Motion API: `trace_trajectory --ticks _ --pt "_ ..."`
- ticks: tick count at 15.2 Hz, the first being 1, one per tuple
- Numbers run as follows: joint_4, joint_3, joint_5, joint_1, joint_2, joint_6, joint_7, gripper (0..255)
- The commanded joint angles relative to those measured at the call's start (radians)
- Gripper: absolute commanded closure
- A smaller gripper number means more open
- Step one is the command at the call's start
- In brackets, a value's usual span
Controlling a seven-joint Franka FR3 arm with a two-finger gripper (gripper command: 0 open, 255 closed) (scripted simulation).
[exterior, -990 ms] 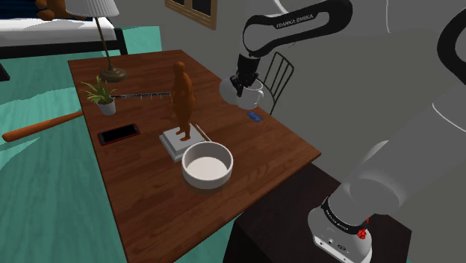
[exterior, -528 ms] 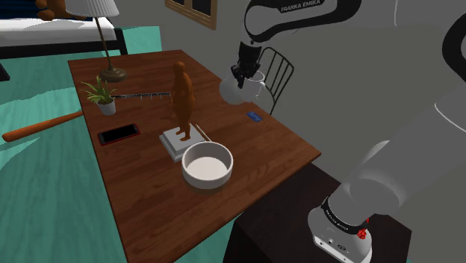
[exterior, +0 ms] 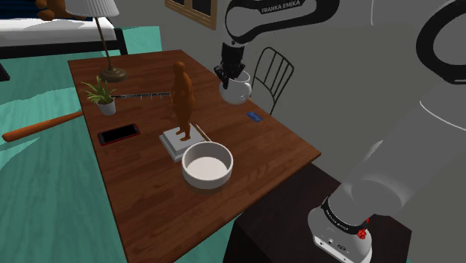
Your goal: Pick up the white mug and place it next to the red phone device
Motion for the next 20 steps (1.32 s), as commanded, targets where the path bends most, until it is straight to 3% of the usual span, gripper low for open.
trace_trajectory --ticks 1,13,17,20 --pt "0.052 0.020 -0.007 0.019 0.052 0.000 0.043 255" --pt "0.458 0.087 -0.080 0.147 0.430 -0.044 0.249 255" --pt "0.668 0.092 -0.105 0.202 0.589 -0.100 0.299 255" --pt "0.902 0.090 -0.122 0.253 0.749 -0.176 0.328 255"
